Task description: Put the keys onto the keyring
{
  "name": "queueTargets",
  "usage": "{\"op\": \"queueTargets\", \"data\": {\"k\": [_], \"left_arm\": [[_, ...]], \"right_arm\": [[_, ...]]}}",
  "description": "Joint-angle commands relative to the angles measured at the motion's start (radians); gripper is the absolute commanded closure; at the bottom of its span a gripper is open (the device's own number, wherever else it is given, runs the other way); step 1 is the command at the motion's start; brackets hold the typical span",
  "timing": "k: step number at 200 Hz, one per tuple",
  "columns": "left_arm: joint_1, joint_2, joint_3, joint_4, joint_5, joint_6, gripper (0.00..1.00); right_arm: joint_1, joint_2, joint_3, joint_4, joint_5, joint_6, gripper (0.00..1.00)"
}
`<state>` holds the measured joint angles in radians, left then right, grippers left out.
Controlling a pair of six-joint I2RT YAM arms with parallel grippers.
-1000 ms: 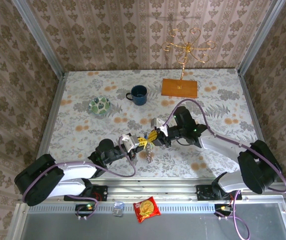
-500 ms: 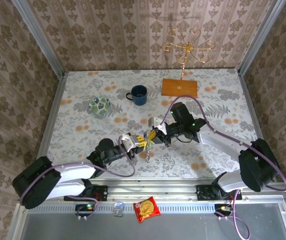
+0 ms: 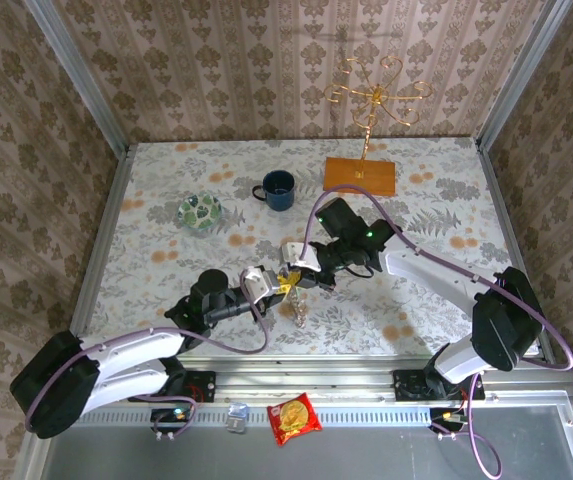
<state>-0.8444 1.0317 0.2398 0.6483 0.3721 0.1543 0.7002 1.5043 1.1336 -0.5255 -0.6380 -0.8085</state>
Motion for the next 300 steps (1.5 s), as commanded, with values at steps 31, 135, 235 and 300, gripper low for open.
{"op": "queueTargets", "data": {"k": [31, 135, 235, 300], "left_arm": [[0.031, -0.008, 0.034, 0.052, 0.056, -0.015, 1.0], [0.044, 0.102, -0.021, 0.301, 0.147, -0.108, 1.0], [0.044, 0.113, -0.027, 0.344, 0.164, -0.124, 1.0], [0.045, 0.046, 0.004, 0.136, 0.114, -0.058, 0.81]], "right_arm": [[-0.017, -0.04, -0.046, 0.072, -0.064, 0.064, 0.77], [-0.1, -0.139, -0.29, 0.469, -0.184, 0.33, 0.73], [-0.091, -0.119, -0.27, 0.471, -0.209, 0.326, 0.87], [-0.088, -0.119, -0.189, 0.242, -0.16, 0.172, 1.0]]}}
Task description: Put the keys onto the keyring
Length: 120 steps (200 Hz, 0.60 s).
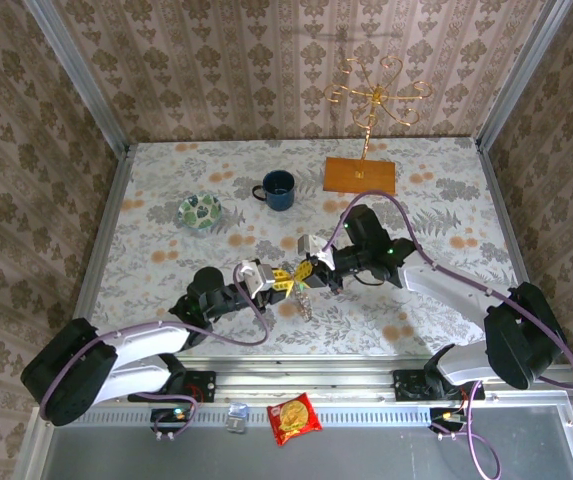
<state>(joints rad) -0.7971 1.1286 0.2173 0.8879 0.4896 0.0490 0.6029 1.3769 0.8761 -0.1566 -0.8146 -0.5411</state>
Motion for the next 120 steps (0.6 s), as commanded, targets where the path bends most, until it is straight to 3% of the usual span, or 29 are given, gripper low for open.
{"op": "queueTargets", "data": {"k": [1, 36, 84, 120], "left_arm": [[-0.001, -0.051, 0.028, -0.112, -0.003, 0.05, 0.81], [0.0, -0.073, 0.065, -0.239, 0.006, 0.095, 0.82], [0.004, -0.066, 0.088, -0.254, 0.025, 0.102, 0.83], [0.009, -0.058, 0.099, -0.268, 0.048, 0.111, 0.94]], "right_arm": [[0.009, 0.008, 0.07, -0.137, 0.018, -0.099, 1.0], [0.032, 0.05, 0.139, -0.264, 0.067, -0.191, 1.0], [0.082, 0.095, 0.238, -0.416, 0.176, -0.296, 1.0], [0.101, 0.108, 0.272, -0.444, 0.164, -0.315, 1.0]]}}
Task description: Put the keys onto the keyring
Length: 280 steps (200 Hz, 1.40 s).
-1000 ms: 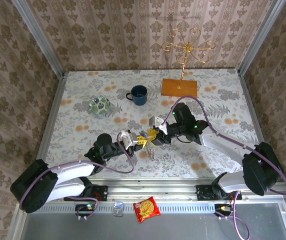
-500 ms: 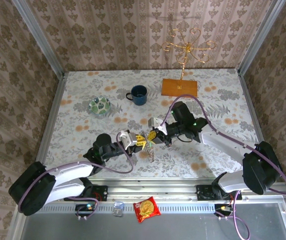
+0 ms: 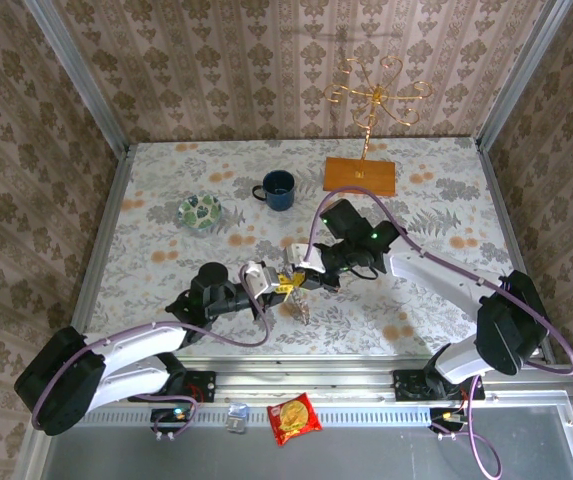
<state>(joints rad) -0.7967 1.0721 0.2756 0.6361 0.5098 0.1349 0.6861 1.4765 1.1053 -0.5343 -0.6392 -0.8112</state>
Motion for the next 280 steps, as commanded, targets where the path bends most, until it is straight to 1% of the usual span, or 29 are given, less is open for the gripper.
{"op": "queueTargets", "data": {"k": [1, 10, 17, 24, 27, 34, 41, 50, 69, 119, 154, 169, 184, 203, 226, 263, 280], "left_arm": [[0.008, -0.001, 0.04, -0.016, 0.028, 0.025, 0.95], [0.009, 0.001, 0.042, -0.016, 0.032, 0.026, 1.0], [0.01, -0.001, 0.041, -0.016, 0.033, 0.028, 1.0], [0.011, -0.004, 0.039, -0.015, 0.031, 0.028, 1.0], [0.01, -0.005, 0.038, -0.012, 0.029, 0.027, 1.0], [0.01, -0.01, 0.034, -0.011, 0.03, 0.026, 1.0], [0.01, -0.013, 0.029, -0.007, 0.029, 0.024, 1.0], [0.01, -0.015, 0.023, 0.005, 0.03, 0.019, 1.0], [0.011, -0.011, 0.007, 0.041, 0.029, 0.007, 1.0], [0.01, -0.003, -0.001, 0.068, 0.029, 0.001, 1.0], [0.01, -0.001, -0.001, 0.069, 0.024, 0.0, 1.0], [0.01, 0.0, -0.001, 0.07, 0.02, 0.002, 1.0], [0.01, -0.001, -0.001, 0.07, 0.011, 0.006, 1.0], [0.01, -0.001, 0.001, 0.065, -0.002, 0.008, 1.0], [0.01, -0.001, 0.003, 0.063, -0.012, 0.01, 1.0], [0.007, 0.001, 0.009, 0.062, -0.025, 0.014, 1.0], [0.008, 0.004, 0.007, 0.064, -0.025, 0.016, 1.0]], "right_arm": [[0.018, 0.008, 0.042, -0.066, -0.013, -0.045, 1.0], [0.018, 0.006, 0.039, -0.053, -0.024, -0.031, 1.0], [0.014, -0.002, 0.03, -0.034, -0.03, -0.011, 1.0], [0.007, -0.014, 0.01, -0.01, -0.034, 0.019, 0.9], [0.003, -0.02, 0.001, 0.024, -0.035, 0.032, 0.84], [-0.011, -0.039, -0.031, 0.071, -0.04, 0.074, 0.75], [-0.029, -0.062, -0.068, 0.116, -0.048, 0.116, 0.71], [-0.05, -0.078, -0.111, 0.174, -0.056, 0.168, 0.69], [-0.069, -0.127, -0.182, 0.255, -0.068, 0.238, 0.68], [-0.071, -0.123, -0.246, 0.359, -0.097, 0.328, 0.72], [-0.071, -0.117, -0.247, 0.363, -0.119, 0.338, 0.73], [-0.071, -0.119, -0.249, 0.36, -0.12, 0.339, 0.71], [-0.071, -0.128, -0.254, 0.358, -0.094, 0.34, 0.68], [-0.075, -0.152, -0.268, 0.363, -0.058, 0.353, 0.67], [-0.077, -0.202, -0.307, 0.404, -0.027, 0.399, 0.62], [-0.063, -0.249, -0.362, 0.47, -0.016, 0.505, 0.62], [-0.04, -0.249, -0.371, 0.498, 0.024, 0.523, 0.62]]}}
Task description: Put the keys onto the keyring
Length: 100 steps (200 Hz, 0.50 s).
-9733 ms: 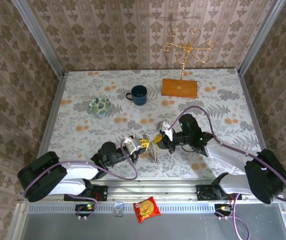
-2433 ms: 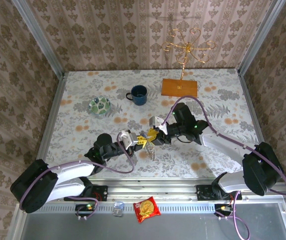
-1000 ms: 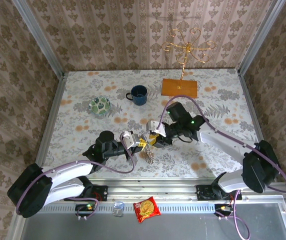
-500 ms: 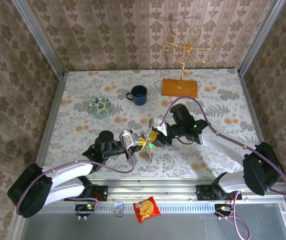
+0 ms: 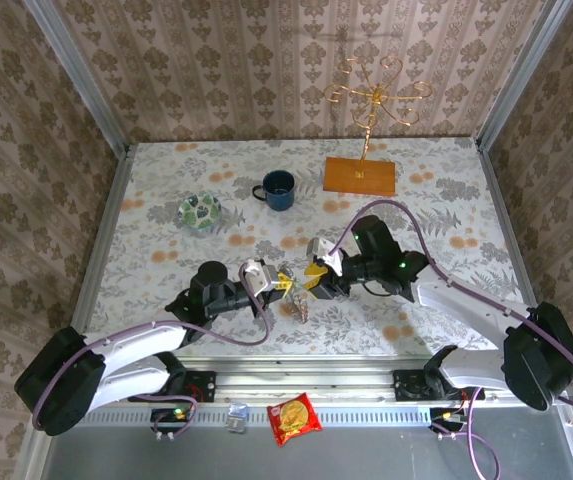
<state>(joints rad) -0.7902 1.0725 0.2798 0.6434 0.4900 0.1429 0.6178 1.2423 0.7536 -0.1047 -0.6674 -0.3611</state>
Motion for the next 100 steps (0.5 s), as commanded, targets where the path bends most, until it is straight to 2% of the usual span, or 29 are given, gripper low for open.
{"op": "queueTargets", "data": {"k": [1, 35, 55, 75, 100], "left_arm": [[0.002, 0.004, 0.002, 0.057, -0.005, 0.008, 1.0], [-0.001, 0.001, 0.004, 0.058, 0.001, 0.011, 1.0], [-0.001, -0.005, 0.001, 0.056, 0.002, 0.014, 1.0], [-0.001, -0.006, 0.001, 0.058, 0.002, 0.014, 1.0], [-0.001, -0.006, 0.002, 0.058, 0.004, 0.014, 1.0]], "right_arm": [[0.03, -0.014, -0.019, 0.071, 0.054, 0.073, 0.62], [0.046, 0.035, -0.007, 0.104, 0.127, 0.078, 0.62], [0.048, 0.056, 0.008, 0.105, 0.13, 0.075, 0.64], [0.048, 0.07, 0.014, 0.099, 0.113, 0.062, 0.69], [0.048, 0.071, 0.012, 0.111, 0.088, 0.062, 0.81]]}}
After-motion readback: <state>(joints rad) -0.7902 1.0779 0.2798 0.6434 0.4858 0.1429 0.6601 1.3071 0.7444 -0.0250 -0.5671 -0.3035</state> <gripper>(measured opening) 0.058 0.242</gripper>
